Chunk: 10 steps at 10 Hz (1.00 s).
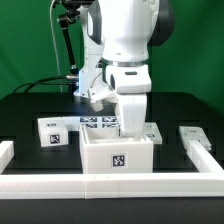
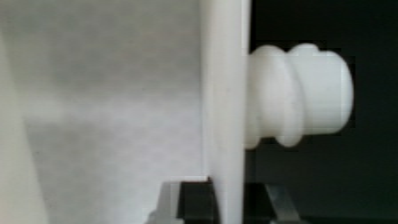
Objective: Assemble cabinet
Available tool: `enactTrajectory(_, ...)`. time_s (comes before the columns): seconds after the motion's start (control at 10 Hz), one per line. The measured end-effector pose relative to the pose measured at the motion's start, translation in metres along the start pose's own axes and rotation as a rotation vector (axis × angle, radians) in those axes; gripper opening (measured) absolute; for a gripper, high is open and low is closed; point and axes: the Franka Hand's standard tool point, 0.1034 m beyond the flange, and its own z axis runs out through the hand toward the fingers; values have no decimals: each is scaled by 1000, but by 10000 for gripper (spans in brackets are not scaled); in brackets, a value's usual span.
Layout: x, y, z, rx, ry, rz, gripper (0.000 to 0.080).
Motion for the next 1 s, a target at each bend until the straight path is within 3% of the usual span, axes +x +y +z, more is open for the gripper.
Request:
enactTrajectory(0.4, 21, 12, -2, -13, 8, 12, 44)
enactTrajectory(1.0, 74, 29, -3, -28, 26, 67, 43)
